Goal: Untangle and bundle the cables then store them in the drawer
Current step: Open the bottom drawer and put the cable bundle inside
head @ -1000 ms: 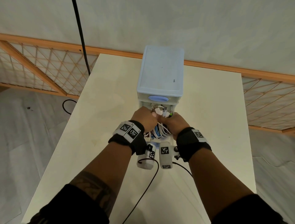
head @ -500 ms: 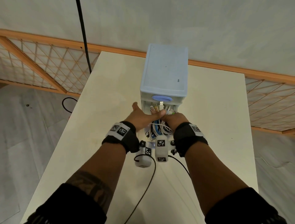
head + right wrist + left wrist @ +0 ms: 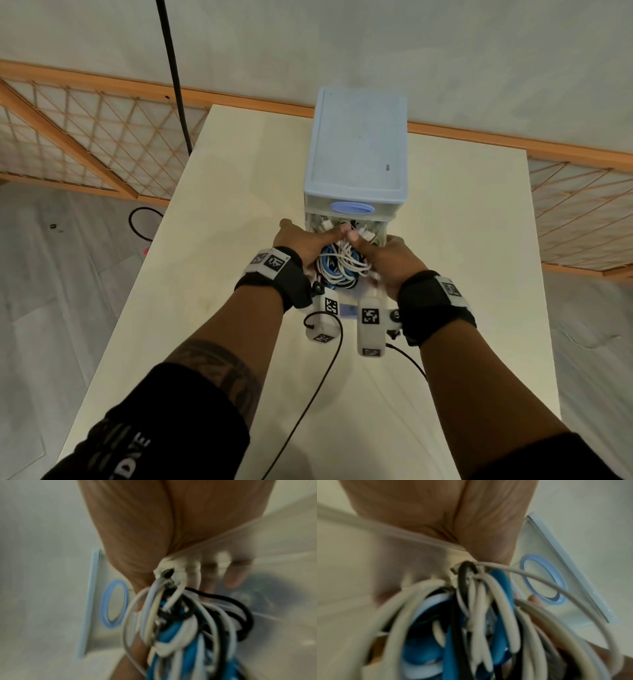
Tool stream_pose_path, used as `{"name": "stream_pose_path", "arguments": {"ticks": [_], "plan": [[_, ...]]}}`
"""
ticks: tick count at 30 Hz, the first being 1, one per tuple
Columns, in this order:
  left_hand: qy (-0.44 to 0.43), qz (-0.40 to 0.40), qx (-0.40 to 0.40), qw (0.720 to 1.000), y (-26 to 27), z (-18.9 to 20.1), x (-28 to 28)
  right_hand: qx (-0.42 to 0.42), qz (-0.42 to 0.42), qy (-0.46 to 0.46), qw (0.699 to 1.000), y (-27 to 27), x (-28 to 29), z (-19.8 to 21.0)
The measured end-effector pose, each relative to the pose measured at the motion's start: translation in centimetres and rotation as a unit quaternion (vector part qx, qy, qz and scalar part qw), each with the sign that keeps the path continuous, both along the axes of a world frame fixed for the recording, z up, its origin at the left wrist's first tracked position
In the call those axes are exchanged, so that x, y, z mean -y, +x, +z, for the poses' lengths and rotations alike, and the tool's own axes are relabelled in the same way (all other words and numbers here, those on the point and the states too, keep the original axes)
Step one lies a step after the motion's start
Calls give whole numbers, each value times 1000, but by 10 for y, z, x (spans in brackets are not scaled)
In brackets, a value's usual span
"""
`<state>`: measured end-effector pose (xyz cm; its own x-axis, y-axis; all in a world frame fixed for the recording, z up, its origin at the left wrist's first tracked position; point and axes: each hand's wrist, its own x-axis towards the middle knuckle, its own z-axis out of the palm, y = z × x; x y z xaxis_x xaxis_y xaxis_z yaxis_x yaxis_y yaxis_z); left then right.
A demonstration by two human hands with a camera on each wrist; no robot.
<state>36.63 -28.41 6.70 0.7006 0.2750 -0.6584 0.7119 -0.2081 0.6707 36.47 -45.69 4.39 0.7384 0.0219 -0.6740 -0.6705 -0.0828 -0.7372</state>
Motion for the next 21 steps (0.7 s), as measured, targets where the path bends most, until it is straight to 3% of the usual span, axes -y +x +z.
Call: {"name": "stream_pose_path", "arguments": {"ticks": [5, 9, 12, 16, 21], "plan": [[64, -51, 52, 995, 0, -4, 8, 37, -18, -57, 998, 5, -5, -8], [-40, -101, 46, 993, -4, 6, 2, 51, 8, -111, 992, 11, -3, -6], [-23, -160, 65, 985, -8, 9, -1, 54, 10, -127, 990, 12, -3, -8], [27, -100, 104, 989, -5, -1, 4, 76, 6, -169, 983, 14, -7, -10], [48, -97, 112, 988, 12, -5, 2, 33, -37, -110, 993, 16, -12, -10]]}}
